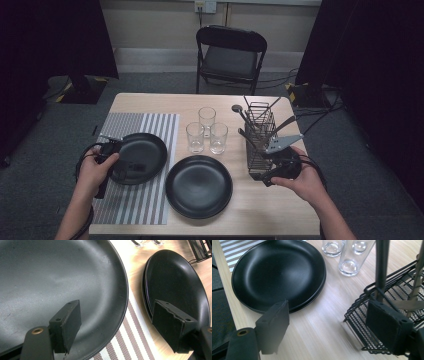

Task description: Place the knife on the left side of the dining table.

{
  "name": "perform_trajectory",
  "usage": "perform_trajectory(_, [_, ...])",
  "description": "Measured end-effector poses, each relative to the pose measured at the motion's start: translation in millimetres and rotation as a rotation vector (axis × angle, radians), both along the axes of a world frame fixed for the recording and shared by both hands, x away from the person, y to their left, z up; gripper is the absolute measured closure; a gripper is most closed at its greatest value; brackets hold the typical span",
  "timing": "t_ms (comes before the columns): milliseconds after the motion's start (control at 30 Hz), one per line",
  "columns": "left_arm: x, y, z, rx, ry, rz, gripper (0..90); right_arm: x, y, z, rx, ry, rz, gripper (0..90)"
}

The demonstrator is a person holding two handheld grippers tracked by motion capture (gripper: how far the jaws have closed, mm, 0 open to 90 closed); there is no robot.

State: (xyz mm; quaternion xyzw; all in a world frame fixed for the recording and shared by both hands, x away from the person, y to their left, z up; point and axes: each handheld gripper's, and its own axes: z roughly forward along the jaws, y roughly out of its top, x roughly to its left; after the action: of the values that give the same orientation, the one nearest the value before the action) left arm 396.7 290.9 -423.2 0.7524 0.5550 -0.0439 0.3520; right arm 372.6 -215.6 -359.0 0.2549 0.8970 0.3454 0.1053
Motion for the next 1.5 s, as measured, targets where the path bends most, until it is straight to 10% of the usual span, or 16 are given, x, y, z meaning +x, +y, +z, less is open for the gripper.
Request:
perform_trajectory(967, [4.6, 0.2, -0.3, -0.005, 0.008, -0.004, 23.0, 31.8, -1.6, 30.9, 0.025, -0.031, -0.047, 24.3])
perform_trajectory(1500, [4.5, 3.3, 0.7, 0.001, 0.005, -0.004, 23.0, 52.8, 7.0, 23.9, 0.042, -0.027, -0.032, 30.7])
